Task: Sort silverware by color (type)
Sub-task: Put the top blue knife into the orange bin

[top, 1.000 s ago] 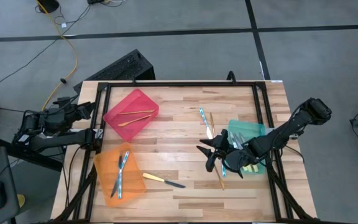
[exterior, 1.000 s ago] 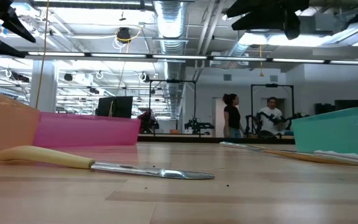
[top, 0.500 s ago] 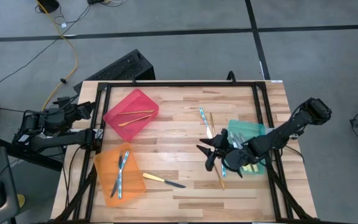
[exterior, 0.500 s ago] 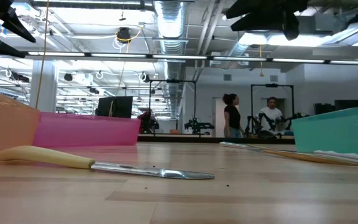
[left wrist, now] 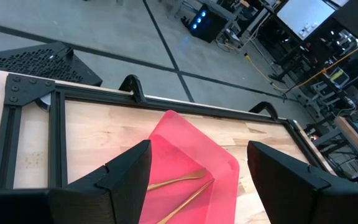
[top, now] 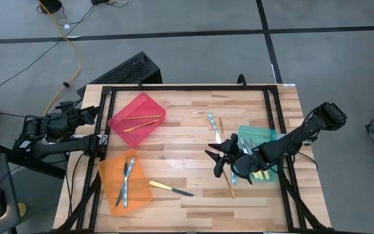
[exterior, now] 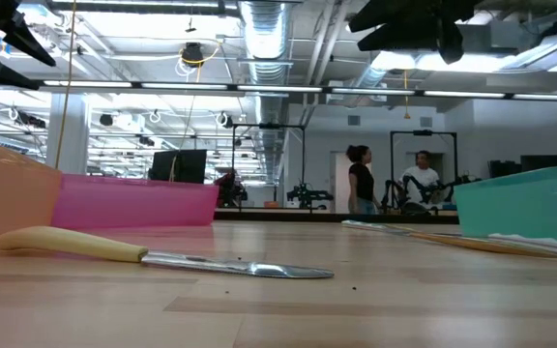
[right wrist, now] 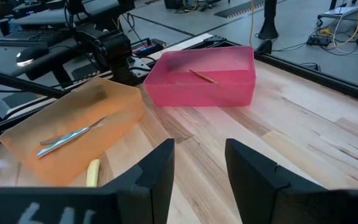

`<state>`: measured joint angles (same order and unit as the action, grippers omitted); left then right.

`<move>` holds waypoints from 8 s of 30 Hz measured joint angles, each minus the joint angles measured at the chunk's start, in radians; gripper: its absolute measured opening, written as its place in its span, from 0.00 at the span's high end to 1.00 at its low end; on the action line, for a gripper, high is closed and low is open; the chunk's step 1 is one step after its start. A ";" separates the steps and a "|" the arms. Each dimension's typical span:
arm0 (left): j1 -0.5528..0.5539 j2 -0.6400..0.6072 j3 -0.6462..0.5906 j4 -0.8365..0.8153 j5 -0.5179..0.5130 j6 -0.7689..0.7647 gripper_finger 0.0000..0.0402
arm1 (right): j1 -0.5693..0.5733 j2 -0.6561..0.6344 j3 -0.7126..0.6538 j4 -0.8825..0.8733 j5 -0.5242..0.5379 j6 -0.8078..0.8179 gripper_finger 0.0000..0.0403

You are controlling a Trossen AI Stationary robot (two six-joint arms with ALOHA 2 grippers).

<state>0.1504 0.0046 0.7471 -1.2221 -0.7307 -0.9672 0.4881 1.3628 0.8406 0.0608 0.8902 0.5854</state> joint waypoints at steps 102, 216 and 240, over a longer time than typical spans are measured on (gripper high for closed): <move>0.000 0.000 0.000 0.000 -0.010 0.003 0.39 | -0.061 0.000 0.000 0.206 -0.122 -0.260 0.59; 0.000 0.000 0.000 -0.001 0.001 -0.013 0.39 | -0.112 0.294 0.042 0.460 -0.418 -0.349 0.59; 0.000 0.000 0.000 0.000 0.001 -0.014 0.39 | -0.147 0.293 0.123 0.380 -0.418 -0.364 0.59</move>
<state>0.1501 0.0044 0.7471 -1.2221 -0.7298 -0.9810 0.3415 1.6562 0.9637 0.4405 0.4717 0.2209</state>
